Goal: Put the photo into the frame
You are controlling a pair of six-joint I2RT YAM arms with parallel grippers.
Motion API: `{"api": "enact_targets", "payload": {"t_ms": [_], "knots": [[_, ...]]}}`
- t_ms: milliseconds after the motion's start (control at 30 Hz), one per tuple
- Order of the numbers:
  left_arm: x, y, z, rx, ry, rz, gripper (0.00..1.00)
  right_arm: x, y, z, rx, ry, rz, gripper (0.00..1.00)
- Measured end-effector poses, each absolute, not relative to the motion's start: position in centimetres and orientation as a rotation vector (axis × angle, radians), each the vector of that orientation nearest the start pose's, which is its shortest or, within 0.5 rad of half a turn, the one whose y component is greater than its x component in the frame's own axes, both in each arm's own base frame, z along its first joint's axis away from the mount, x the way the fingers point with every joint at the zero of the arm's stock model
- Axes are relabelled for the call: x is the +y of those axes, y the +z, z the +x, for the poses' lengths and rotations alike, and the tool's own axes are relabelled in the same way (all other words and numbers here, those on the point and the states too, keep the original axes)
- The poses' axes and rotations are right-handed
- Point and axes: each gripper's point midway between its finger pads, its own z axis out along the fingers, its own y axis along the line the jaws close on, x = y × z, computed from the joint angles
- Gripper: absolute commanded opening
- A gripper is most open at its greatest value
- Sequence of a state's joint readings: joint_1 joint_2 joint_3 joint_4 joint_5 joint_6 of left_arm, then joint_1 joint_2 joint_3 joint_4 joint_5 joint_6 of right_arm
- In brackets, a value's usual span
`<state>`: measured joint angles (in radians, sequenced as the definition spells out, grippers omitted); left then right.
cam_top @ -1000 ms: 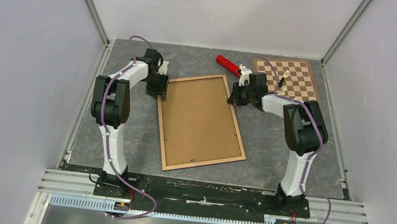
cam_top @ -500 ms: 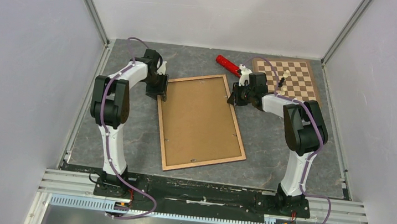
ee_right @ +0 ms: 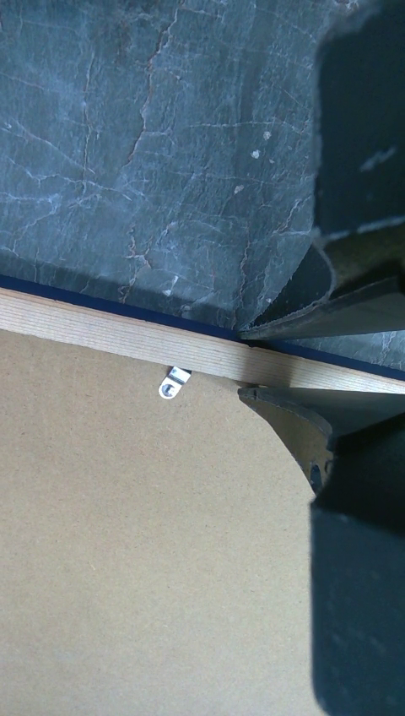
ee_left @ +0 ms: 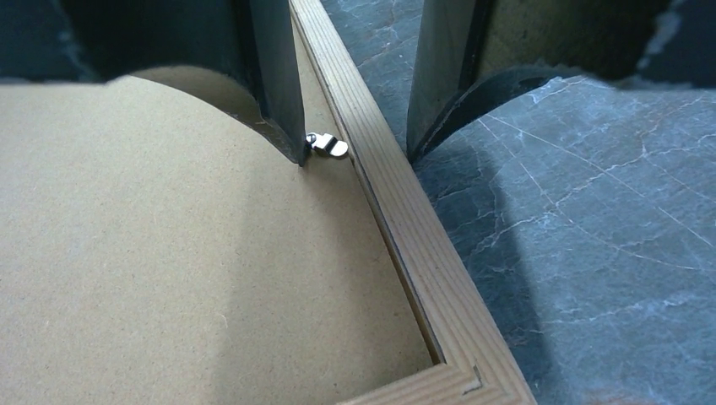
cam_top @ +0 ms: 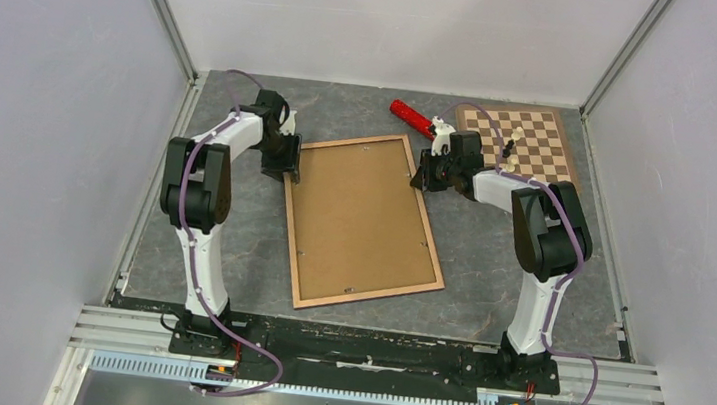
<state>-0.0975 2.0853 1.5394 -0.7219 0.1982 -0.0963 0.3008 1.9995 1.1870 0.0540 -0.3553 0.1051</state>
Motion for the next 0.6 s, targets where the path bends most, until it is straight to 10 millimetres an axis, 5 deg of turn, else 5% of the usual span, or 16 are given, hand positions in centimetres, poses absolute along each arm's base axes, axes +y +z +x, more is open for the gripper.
{"api": "enact_targets", "payload": {"t_ms": [600], "knots": [[-7.27, 2.14, 41.85, 2.836, -0.314, -0.027, 0.57, 20.71, 2.38, 44.44, 2.307, 0.621, -0.413, 0.02]]}}
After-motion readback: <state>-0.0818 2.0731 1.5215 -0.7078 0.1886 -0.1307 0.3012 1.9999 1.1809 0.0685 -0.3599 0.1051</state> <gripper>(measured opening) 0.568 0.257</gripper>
